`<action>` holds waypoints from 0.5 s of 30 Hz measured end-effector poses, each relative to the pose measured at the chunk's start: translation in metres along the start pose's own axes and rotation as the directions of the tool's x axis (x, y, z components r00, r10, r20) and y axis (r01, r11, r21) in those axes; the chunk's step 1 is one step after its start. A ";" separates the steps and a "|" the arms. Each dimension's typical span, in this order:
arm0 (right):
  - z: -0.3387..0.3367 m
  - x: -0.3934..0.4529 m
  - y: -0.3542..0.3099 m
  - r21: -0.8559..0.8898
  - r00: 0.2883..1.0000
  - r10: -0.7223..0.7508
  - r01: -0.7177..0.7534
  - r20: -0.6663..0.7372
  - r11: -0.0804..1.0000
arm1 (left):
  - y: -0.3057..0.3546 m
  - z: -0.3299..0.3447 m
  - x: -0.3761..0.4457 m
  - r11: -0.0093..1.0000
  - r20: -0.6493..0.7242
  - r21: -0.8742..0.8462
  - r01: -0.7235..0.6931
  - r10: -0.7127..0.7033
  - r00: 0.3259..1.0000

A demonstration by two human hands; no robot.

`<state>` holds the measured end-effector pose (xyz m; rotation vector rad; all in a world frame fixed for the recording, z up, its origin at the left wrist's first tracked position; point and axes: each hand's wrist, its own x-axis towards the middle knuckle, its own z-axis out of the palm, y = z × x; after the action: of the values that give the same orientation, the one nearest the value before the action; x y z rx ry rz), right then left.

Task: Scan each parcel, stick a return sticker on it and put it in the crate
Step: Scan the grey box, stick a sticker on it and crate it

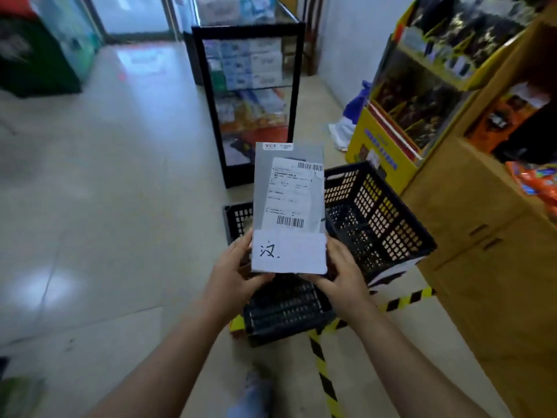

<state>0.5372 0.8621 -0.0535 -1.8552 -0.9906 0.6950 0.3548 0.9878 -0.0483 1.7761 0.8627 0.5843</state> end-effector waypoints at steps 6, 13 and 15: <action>0.038 0.057 0.045 0.004 0.975 0.122 -0.125 0.184 0.992 | -0.066 0.000 0.027 0.975 0.039 -0.059 0.214 -0.212 0.976; 0.046 0.095 0.111 -0.086 0.888 0.303 -0.292 0.347 0.953 | -0.130 0.030 0.060 0.931 0.111 -0.073 0.359 -0.350 0.930; 0.046 0.104 0.129 -0.109 0.859 0.343 -0.327 0.380 0.939 | -0.144 0.042 0.062 0.917 0.123 -0.053 0.394 -0.386 0.914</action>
<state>0.6003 0.9351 -0.1956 -1.9899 -0.9374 1.3109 0.3839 1.0415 -0.1985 1.4941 1.0683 0.2511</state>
